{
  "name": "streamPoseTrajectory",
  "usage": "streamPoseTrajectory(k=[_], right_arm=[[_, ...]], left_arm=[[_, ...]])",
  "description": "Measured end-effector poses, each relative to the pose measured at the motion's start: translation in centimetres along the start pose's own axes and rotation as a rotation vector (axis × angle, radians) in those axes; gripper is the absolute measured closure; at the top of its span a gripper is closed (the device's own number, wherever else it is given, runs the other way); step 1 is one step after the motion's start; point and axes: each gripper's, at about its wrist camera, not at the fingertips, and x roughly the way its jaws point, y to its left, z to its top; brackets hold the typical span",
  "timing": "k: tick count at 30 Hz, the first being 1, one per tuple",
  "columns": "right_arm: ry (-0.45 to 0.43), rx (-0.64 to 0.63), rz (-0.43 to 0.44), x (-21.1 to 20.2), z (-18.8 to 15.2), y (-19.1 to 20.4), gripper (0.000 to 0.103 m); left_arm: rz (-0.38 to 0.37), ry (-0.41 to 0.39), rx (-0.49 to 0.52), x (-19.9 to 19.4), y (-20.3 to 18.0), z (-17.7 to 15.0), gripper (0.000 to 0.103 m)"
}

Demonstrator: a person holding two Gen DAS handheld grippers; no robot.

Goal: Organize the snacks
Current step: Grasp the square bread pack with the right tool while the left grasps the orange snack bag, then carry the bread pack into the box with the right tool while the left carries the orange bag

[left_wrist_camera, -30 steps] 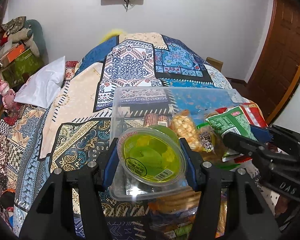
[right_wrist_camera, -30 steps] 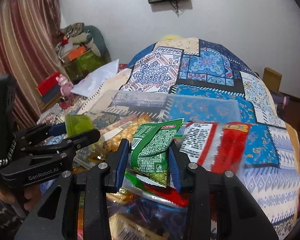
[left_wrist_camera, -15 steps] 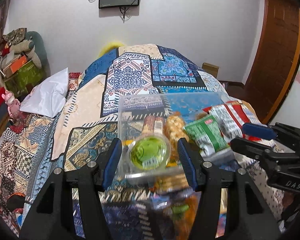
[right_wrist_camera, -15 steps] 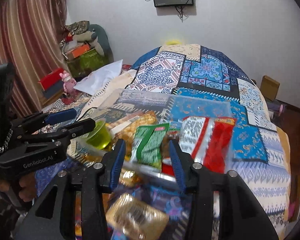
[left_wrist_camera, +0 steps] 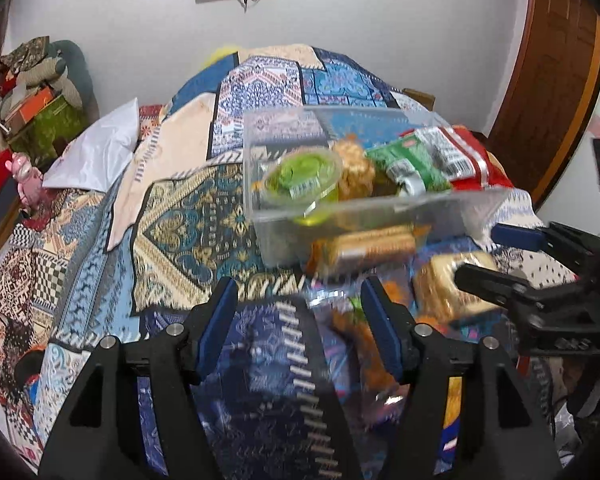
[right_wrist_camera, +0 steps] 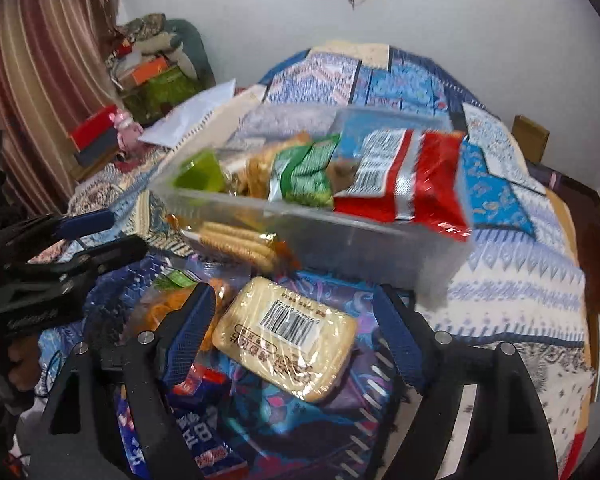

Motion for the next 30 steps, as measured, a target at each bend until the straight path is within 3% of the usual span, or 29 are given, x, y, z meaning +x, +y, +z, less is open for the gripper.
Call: streamPoseTrajectory(k=[6,16,19,21,28,30], right_arm=[[0.042,-0.018,-0.018,1.7,-0.7,0.4,0.025],[0.040,0.018,-0.003,-0.5,-3.1,-1.2,0.024],[0.043,0.034,-0.001,-1.2,-3.9,-1.9,0.024],[0.046,0.044,-0.001,-1.6,-4.4,-2.3,0.024],[0.065,0.081,0.042,-1.0,-4.8,-2.6,0.024],[0.067,0.063,0.028,-0.6,-4.5,-2.1,0.022]], left_arm=[[-0.021,0.034,0.011,0.4,-0.7,-0.7,0.039],[-0.101,0.070,0.009,1.5,-3.8,-0.8,0.029],[-0.083,0.087,0.037,2.4,-4.7,-1.0,0.026],[-0.061,0.105,0.026,3.0,-4.8,-1.3,0.018],[-0.094,0.143,-0.043,4.4,-4.2,-1.5,0.017],[-0.113,0.155,-0.050,5.0,-4.2,-1.6,0.025]])
